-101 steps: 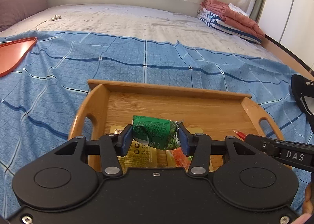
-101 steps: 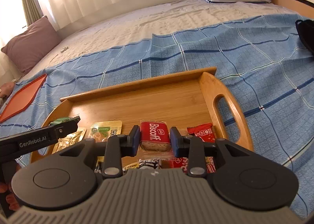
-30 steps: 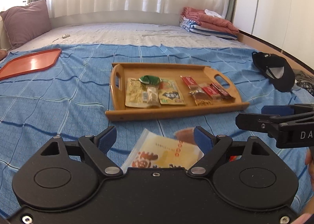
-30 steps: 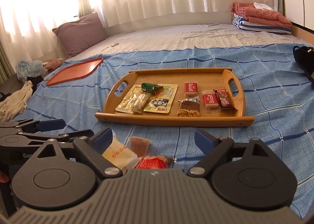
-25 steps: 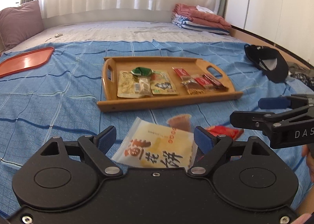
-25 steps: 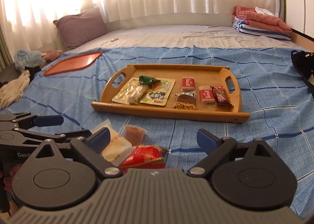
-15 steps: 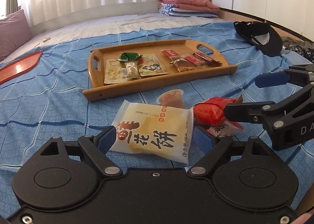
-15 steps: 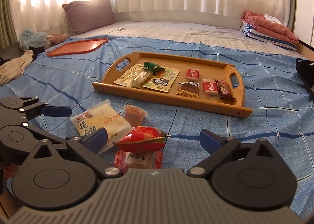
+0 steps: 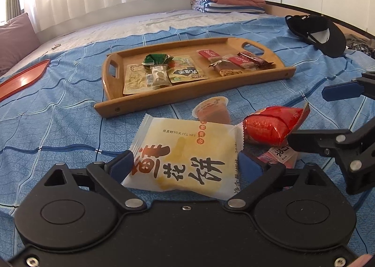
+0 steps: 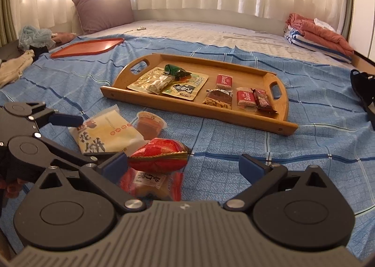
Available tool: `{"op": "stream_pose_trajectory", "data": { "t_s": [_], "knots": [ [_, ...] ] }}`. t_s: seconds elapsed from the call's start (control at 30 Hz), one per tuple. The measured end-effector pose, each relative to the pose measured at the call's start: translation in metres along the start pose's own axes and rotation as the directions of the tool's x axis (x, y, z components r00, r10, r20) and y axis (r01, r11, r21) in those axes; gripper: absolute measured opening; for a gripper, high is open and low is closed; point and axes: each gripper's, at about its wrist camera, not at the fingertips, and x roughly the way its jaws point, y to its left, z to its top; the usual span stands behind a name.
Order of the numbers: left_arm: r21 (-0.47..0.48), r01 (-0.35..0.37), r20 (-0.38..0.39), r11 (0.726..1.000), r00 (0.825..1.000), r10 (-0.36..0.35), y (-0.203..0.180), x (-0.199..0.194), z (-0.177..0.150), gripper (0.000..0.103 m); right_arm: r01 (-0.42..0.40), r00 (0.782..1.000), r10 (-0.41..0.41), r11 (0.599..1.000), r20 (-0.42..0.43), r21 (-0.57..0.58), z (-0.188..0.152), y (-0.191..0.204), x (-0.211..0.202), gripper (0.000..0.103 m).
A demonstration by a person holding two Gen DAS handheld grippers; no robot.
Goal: Organize snacks
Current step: 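Move the left tool to the white pastry bag while the right tool approaches the red bag, then grasp the white pastry bag with the left tool while the right tool grasps the red chip bag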
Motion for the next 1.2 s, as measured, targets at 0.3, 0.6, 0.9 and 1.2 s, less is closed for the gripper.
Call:
{"op": "stream_pose_trajectory", "data": {
  "t_s": [0.3,0.6,0.9,1.2],
  "knots": [
    [-0.018,0.018,-0.002,1.000,1.000,-0.018,0.006,0.011,0.001,0.102,0.004,1.000,-0.003,0.999,0.010,-0.043,-0.005,0.003,0.006,0.103],
    [-0.015,0.007,-0.009,1.000,1.000,-0.007,0.004,0.022,0.000,0.101,-0.024,0.999,0.025,0.999,0.020,-0.026,-0.008,-0.003,0.002,0.103],
    [-0.039,-0.025,0.049,0.999,0.998,0.027,0.004,0.007,0.007,0.071,-0.047,0.999,0.047,0.999,0.019,0.016,-0.009,-0.003,0.011,0.103],
    [-0.083,-0.048,0.111,0.995,0.992,0.057,0.020,-0.013,0.014,0.071,-0.073,0.997,0.071,0.996,0.033,0.045,-0.004,0.011,0.024,0.098]
  ]
}}
